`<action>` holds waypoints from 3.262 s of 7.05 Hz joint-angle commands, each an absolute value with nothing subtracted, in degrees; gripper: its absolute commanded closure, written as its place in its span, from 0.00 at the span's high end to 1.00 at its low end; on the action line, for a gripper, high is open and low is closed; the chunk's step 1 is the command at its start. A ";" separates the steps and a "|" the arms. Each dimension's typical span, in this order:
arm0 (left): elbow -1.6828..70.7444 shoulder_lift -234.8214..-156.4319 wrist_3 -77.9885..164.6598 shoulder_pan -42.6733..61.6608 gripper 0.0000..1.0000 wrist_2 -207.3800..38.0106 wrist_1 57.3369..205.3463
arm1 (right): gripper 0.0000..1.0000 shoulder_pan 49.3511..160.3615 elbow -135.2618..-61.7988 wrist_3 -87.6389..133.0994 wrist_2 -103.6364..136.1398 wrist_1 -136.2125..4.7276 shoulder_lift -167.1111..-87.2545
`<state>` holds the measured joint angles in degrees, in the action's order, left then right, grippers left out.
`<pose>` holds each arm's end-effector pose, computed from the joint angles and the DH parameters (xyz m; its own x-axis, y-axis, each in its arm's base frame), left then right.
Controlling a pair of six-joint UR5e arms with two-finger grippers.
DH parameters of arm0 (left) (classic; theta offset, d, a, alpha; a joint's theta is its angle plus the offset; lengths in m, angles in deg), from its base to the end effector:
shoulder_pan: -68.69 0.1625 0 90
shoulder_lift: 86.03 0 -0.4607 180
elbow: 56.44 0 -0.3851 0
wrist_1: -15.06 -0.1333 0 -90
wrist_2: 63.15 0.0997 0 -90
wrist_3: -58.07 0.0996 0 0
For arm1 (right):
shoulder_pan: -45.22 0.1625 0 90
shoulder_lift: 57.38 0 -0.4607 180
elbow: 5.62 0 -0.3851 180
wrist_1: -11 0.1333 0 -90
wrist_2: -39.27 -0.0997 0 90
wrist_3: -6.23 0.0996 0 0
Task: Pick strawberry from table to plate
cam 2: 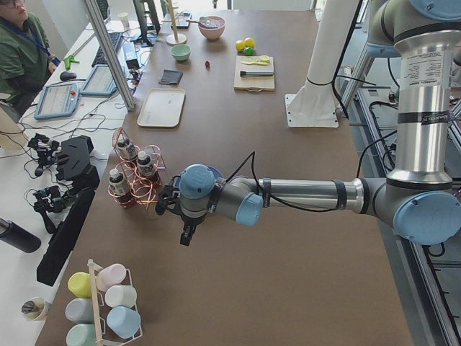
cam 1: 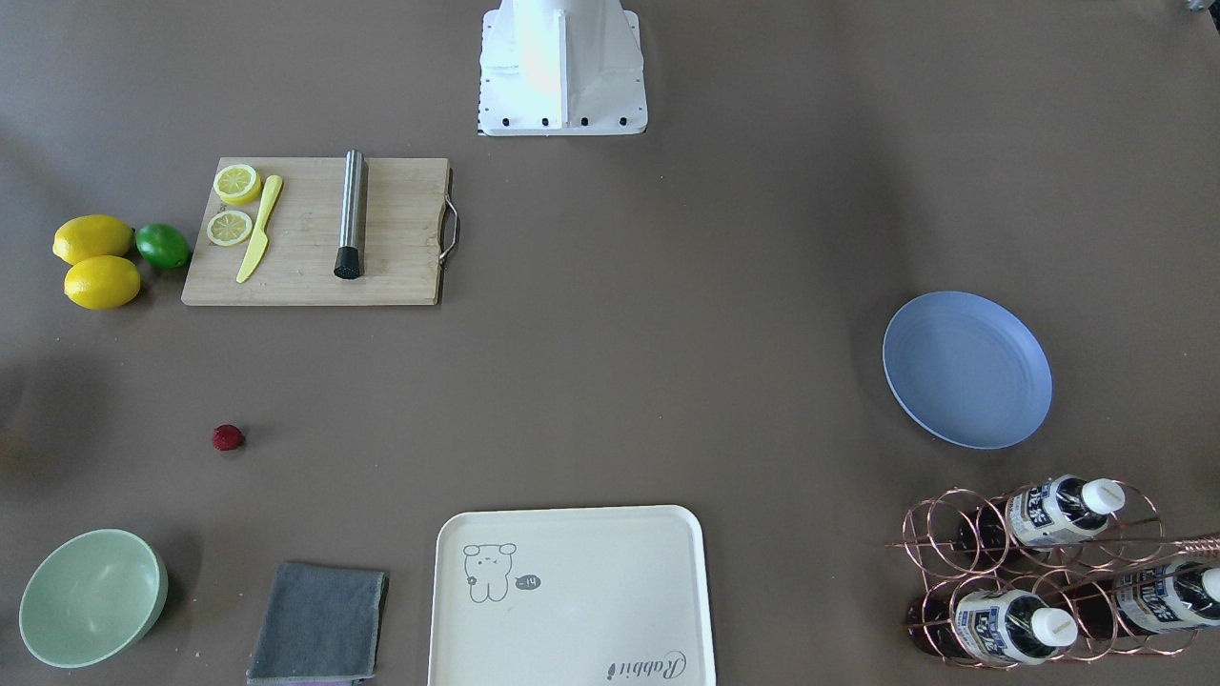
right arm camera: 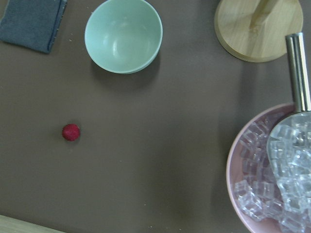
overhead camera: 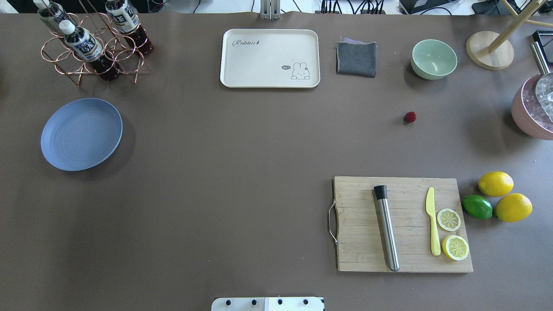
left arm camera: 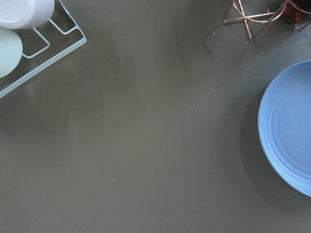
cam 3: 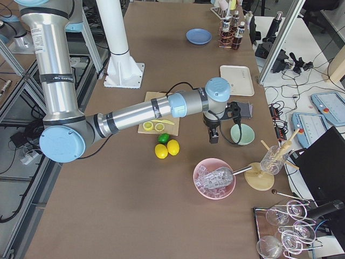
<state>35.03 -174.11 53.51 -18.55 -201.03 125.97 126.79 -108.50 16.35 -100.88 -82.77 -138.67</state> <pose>-0.0359 -0.4887 0.6537 0.6589 0.2159 -0.7205 0.0073 0.9560 0.2932 -0.0233 -0.5448 0.5064 0.6146 -0.1558 0.7733 0.0321 0.9844 0.1728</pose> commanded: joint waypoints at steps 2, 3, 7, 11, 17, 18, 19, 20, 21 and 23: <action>29.52 -176.73 51.40 -18.06 0.98 -205.54 134.30 | 1.00 120.91 -108.98 24.58 -100.30 -82.77 -132.19; 29.61 -178.21 47.04 -16.67 0.98 -205.19 135.29 | 1.00 119.16 -108.98 26.34 -98.38 -82.69 -131.56; 22.70 -179.63 19.97 -1.66 0.98 -194.31 158.86 | 1.00 111.51 -105.74 44.09 -90.91 -69.52 -131.12; 16.78 -180.34 9.11 6.64 0.98 -188.84 171.59 | 1.00 110.79 -99.78 44.46 -90.02 -65.66 -130.76; 15.90 -180.43 9.46 7.96 0.43 -188.84 171.68 | 1.00 109.12 -98.70 47.01 -90.01 -63.70 -131.03; 15.98 -180.34 9.46 7.96 0.20 -188.84 171.68 | 1.00 109.12 -98.70 47.10 -90.01 -63.70 -131.03; 15.72 -180.34 9.64 7.96 0.00 -188.84 171.60 | 1.00 109.12 -98.70 47.01 -90.01 -63.70 -131.03; 15.55 -180.69 9.38 8.04 0.00 -189.71 171.51 | 1.00 109.12 -98.61 47.10 -89.93 -63.70 -131.03; 15.72 -181.30 9.11 7.78 0.00 -194.24 171.07 | 1.00 109.12 -98.70 47.01 -89.93 -63.70 -130.94; 17.38 -186.90 6.66 -0.43 0.00 -210.72 163.56 | 1.00 109.03 -98.00 47.01 -89.93 -63.79 -130.59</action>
